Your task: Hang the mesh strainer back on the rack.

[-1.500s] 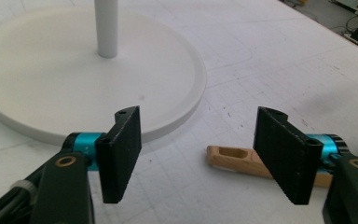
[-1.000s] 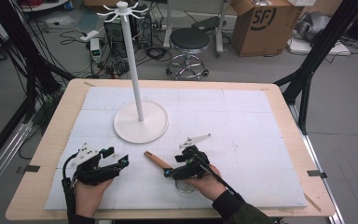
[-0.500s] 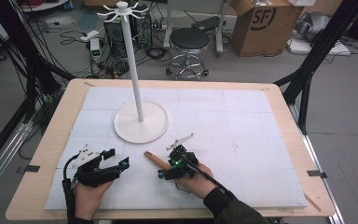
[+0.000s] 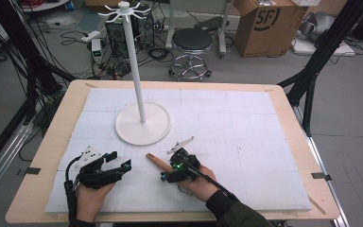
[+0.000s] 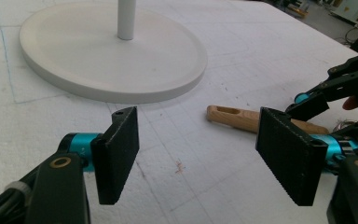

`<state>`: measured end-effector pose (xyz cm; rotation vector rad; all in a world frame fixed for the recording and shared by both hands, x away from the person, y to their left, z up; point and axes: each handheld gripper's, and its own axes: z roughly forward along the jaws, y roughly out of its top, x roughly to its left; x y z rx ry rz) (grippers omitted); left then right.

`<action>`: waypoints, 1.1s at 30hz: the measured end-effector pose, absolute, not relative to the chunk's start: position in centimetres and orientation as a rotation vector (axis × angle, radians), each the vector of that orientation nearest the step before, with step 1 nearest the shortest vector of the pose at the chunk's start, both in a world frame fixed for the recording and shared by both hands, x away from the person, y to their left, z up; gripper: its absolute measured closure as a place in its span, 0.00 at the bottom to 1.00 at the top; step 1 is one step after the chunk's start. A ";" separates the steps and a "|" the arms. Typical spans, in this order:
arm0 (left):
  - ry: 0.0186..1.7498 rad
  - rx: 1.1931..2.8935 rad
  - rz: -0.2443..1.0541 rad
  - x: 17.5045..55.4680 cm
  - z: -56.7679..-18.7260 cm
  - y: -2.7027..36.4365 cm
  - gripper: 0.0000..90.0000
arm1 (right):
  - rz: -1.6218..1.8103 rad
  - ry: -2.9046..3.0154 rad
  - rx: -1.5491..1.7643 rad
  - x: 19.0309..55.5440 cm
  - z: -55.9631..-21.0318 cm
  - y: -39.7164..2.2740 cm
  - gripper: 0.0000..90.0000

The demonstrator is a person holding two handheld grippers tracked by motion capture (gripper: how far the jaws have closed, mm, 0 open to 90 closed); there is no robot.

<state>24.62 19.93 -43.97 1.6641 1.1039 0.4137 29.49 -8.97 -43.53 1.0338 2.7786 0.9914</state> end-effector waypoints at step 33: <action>1.108 1.672 0.379 24.9 -44.3 19.5 0.34 | 0.463 2.954 0.744 31.2 -42.0 -5.3 0.73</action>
